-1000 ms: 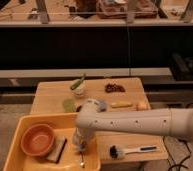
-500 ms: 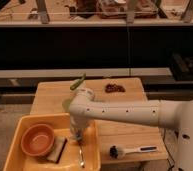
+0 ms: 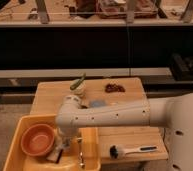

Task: Wipe tray with towel

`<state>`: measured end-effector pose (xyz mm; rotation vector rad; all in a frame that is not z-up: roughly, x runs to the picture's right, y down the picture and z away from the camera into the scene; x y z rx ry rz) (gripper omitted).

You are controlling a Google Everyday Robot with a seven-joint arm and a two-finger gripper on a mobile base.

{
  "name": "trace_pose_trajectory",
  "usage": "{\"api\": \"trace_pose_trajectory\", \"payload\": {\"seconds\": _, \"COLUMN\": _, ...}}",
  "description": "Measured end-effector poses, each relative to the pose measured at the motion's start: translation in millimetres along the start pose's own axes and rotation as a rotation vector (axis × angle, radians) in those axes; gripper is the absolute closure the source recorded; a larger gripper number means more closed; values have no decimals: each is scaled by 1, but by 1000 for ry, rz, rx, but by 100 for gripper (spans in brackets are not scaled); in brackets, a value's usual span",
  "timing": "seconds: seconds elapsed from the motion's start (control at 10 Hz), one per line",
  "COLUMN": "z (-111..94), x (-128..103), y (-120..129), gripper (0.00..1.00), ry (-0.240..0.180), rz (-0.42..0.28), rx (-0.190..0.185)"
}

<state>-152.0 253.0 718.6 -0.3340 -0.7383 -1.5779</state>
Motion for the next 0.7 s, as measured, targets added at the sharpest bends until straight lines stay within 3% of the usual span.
{"api": "trace_pose_trajectory", "payload": {"seconds": 0.3, "z": 5, "x": -27, "y": -1, "gripper": 90, "ry": -16, "rz": -20, "rx": 13}}
{"api": "trace_pose_trajectory", "payload": {"seconds": 0.7, "z": 5, "x": -50, "y": 55, "gripper": 90, "ry": -14, "rz": 52, "rx": 22}}
